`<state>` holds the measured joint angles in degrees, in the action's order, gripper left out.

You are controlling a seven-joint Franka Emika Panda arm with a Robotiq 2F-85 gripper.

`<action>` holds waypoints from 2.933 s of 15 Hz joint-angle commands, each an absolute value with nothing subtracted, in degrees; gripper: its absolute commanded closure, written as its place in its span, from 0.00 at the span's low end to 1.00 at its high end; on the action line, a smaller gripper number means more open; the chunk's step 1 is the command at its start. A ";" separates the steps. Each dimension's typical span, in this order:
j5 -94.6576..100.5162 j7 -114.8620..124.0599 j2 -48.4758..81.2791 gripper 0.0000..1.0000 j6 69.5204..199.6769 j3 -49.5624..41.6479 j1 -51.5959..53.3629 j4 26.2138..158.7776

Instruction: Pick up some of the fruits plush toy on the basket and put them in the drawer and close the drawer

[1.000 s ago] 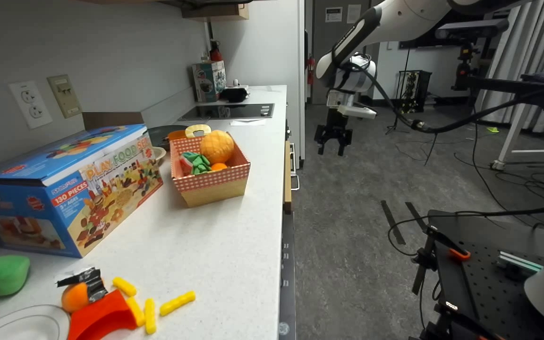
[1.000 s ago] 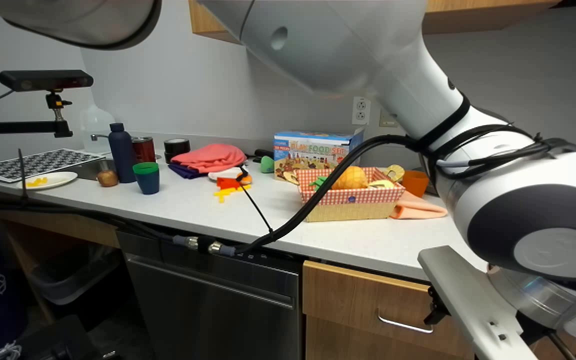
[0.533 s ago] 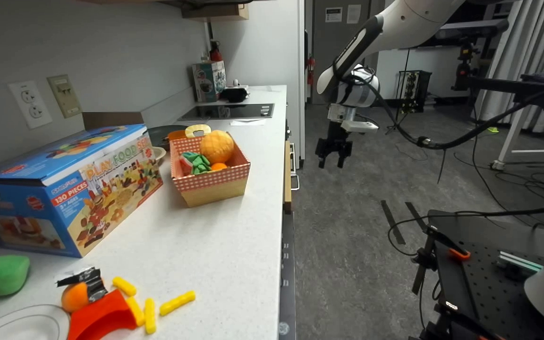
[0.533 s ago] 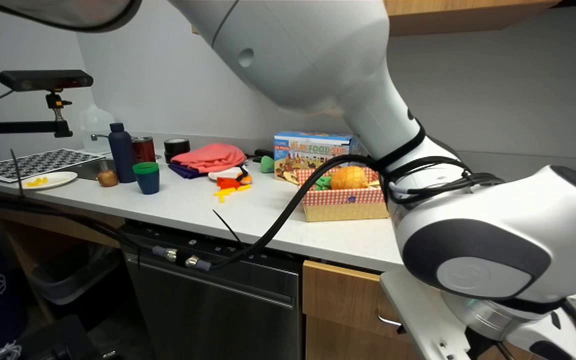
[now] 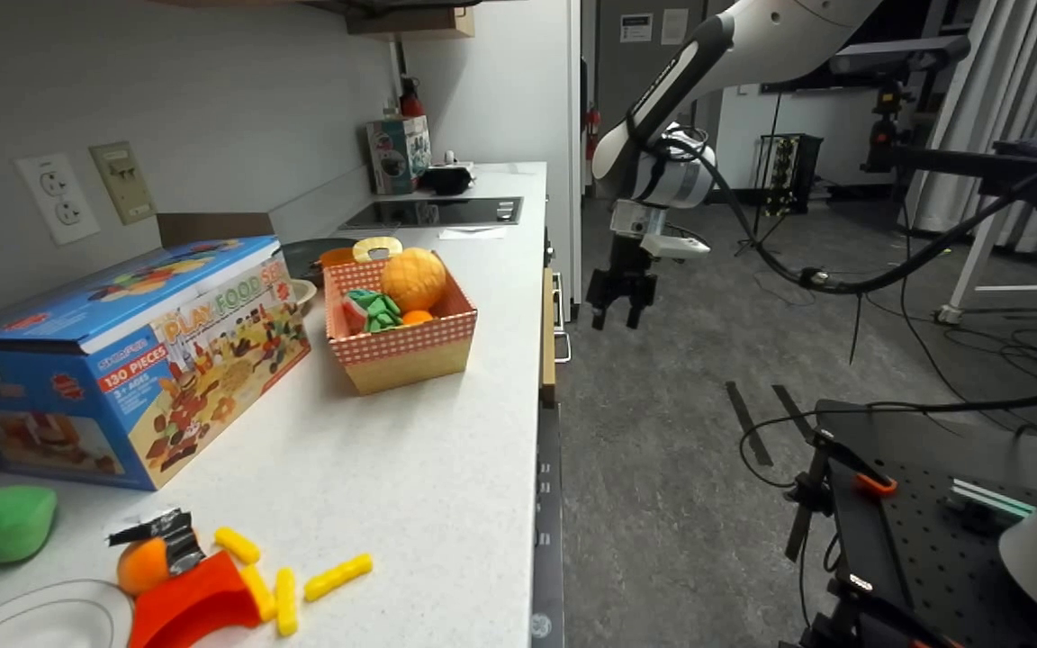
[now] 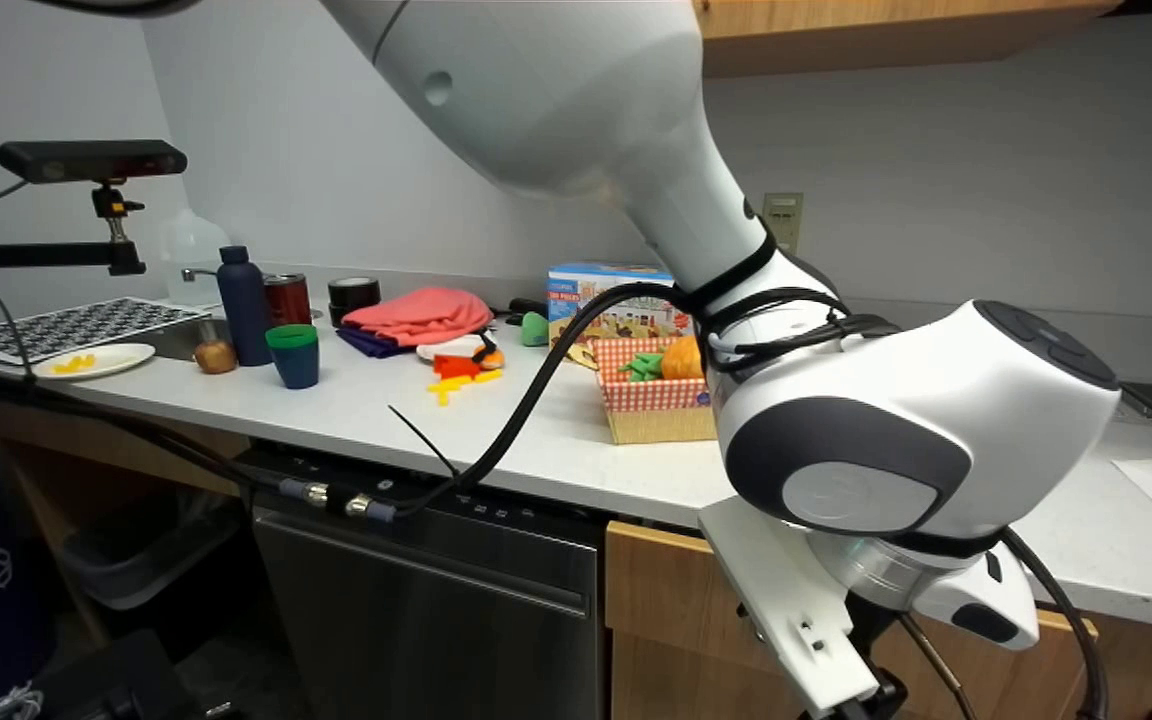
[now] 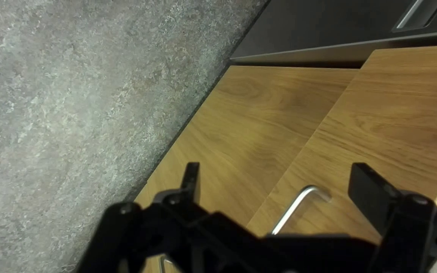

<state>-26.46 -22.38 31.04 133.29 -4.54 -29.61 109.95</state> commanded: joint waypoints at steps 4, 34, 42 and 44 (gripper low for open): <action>-31.27 -19.12 33.61 0.00 134.71 -3.75 -29.70 107.51; -37.86 -7.68 49.48 0.00 148.87 -6.07 -30.36 95.27; -38.41 -7.30 46.76 0.00 145.27 -9.20 -33.19 98.56; -38.01 -7.69 45.47 0.00 144.52 -10.40 -33.72 100.33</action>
